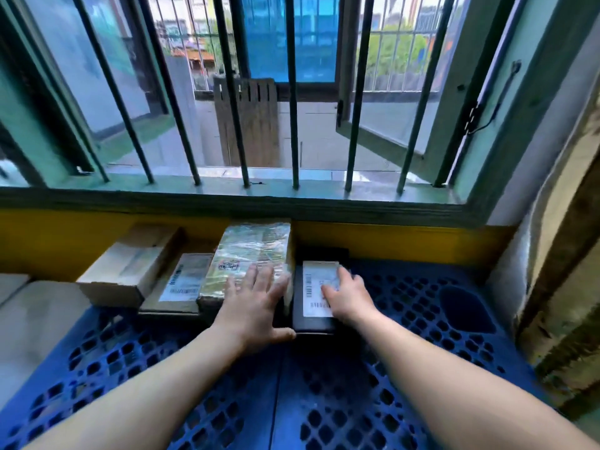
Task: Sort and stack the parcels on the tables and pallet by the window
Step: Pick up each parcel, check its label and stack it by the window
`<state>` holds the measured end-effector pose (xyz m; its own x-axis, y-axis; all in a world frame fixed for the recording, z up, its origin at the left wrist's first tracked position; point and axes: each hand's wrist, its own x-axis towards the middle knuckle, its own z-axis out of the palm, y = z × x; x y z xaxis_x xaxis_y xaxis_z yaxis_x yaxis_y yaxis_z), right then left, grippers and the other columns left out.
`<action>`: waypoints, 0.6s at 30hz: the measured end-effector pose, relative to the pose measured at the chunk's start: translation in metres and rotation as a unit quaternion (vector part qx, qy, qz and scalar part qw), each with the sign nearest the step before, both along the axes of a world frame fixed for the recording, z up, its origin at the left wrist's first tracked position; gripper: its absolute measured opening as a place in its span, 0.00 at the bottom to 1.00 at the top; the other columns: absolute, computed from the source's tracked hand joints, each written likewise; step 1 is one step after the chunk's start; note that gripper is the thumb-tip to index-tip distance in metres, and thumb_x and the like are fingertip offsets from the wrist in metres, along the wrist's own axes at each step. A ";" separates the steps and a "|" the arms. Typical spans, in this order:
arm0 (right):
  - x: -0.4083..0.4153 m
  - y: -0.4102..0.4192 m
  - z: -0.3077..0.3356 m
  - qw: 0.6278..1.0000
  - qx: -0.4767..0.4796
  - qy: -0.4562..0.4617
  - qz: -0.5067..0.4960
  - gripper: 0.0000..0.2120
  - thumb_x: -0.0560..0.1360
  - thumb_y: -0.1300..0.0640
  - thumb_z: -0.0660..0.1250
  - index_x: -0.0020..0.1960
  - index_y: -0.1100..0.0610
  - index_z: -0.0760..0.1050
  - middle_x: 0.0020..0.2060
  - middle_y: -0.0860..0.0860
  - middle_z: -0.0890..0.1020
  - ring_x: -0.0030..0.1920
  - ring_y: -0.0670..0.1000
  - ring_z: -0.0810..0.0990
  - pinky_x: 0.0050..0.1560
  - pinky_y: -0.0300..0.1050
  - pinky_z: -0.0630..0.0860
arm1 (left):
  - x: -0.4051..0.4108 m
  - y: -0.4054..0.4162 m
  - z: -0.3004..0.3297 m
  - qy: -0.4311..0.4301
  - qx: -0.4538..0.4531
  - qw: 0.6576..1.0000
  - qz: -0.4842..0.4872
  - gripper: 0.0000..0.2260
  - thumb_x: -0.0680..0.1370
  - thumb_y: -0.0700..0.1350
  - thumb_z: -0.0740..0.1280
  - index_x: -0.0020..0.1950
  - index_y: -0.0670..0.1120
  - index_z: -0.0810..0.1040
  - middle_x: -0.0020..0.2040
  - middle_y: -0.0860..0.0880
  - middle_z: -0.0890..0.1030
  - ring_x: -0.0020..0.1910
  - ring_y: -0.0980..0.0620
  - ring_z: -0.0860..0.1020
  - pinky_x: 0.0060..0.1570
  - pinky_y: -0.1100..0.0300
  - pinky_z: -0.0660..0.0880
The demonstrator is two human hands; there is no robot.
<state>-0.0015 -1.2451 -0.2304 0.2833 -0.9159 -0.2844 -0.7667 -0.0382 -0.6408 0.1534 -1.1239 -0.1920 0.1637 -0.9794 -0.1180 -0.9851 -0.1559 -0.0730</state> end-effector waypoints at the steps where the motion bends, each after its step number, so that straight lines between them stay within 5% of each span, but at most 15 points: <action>1: 0.004 -0.007 -0.001 1.000 -0.005 -0.003 -0.001 0.29 0.80 0.46 0.61 0.78 0.51 0.58 0.69 0.60 0.65 0.66 0.61 0.70 0.67 0.51 0.68 | -0.001 -0.001 -0.001 -0.003 -0.007 1.000 0.005 0.42 0.72 0.69 0.62 0.78 0.56 0.43 0.79 0.48 0.42 0.78 0.43 0.42 0.72 0.37 0.45; 9: 0.019 -0.033 0.000 0.999 -0.026 0.035 0.003 0.30 0.81 0.42 0.57 0.79 0.49 0.54 0.75 0.59 0.59 0.73 0.63 0.61 0.70 0.55 0.62 | 0.000 -0.010 -0.003 -0.015 -0.045 0.999 0.018 0.36 0.74 0.66 0.61 0.77 0.58 0.48 0.76 0.49 0.51 0.76 0.45 0.49 0.72 0.40 0.52; 15: 0.028 -0.005 0.041 0.991 -0.107 0.068 0.032 0.32 0.81 0.40 0.55 0.80 0.52 0.53 0.78 0.58 0.54 0.77 0.59 0.53 0.74 0.56 0.56 | 0.024 -0.015 0.035 0.147 0.005 0.989 0.028 0.39 0.73 0.64 0.66 0.78 0.55 0.52 0.77 0.49 0.57 0.76 0.48 0.57 0.73 0.50 0.57; 18: 0.046 0.022 0.073 0.988 -0.137 0.036 0.066 0.32 0.81 0.39 0.56 0.80 0.53 0.54 0.78 0.57 0.57 0.77 0.59 0.55 0.74 0.57 0.58 | 0.048 0.009 0.053 0.157 -0.010 0.987 0.046 0.39 0.74 0.62 0.67 0.78 0.52 0.54 0.77 0.48 0.58 0.76 0.49 0.55 0.74 0.51 0.56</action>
